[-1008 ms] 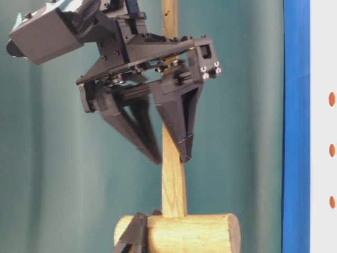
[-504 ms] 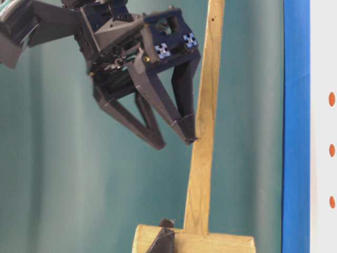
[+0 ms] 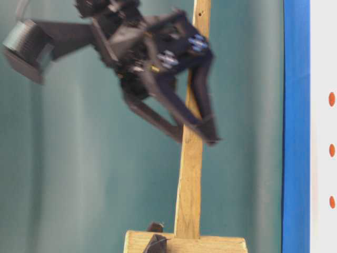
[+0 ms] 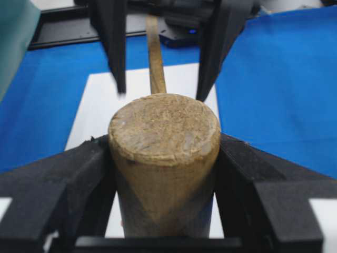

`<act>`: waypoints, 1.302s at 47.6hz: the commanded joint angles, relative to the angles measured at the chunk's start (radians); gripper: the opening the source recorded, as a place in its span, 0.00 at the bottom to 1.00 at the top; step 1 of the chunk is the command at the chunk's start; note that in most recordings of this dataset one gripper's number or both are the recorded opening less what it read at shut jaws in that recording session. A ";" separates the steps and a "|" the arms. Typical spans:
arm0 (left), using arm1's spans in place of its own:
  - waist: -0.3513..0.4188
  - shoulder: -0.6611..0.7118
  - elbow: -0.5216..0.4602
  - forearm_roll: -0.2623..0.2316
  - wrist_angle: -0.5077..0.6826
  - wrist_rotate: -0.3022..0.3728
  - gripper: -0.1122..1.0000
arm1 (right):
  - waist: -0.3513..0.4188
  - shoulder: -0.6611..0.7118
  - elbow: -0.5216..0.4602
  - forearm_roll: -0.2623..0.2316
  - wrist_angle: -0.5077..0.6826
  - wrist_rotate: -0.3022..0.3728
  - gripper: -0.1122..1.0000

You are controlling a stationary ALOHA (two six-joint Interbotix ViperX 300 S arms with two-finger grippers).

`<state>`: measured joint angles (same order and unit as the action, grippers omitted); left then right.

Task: Hit the mark with a hammer.
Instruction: 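Close the left gripper around the mallet head to steady it, then release the head with the left gripper and raise the mallet upright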

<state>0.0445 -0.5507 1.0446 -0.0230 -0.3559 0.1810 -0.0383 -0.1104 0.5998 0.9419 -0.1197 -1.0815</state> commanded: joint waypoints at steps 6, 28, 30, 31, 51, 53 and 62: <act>-0.003 -0.014 -0.012 0.002 0.003 0.002 0.52 | 0.002 0.003 -0.037 0.020 -0.006 0.000 0.84; -0.009 -0.015 -0.012 0.002 0.006 0.017 0.52 | -0.003 0.000 -0.034 0.021 0.026 0.000 0.12; -0.011 -0.014 -0.012 0.002 0.006 0.020 0.52 | -0.003 0.000 -0.034 0.020 0.026 0.000 0.12; -0.011 -0.014 -0.011 0.002 0.006 0.021 0.52 | -0.003 0.000 -0.034 0.020 0.025 0.000 0.12; -0.011 -0.021 -0.009 0.003 0.008 0.006 0.52 | -0.003 -0.003 -0.031 0.023 0.015 0.002 0.12; -0.011 -0.028 -0.006 0.002 0.008 0.000 0.52 | -0.003 -0.005 -0.031 0.026 0.015 0.002 0.12; -0.015 -0.067 0.018 0.002 0.009 -0.002 0.80 | -0.003 -0.018 -0.021 0.044 0.009 0.002 0.12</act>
<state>0.0337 -0.5906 1.0646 -0.0199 -0.3405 0.1810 -0.0399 -0.0966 0.5921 0.9771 -0.0982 -1.0830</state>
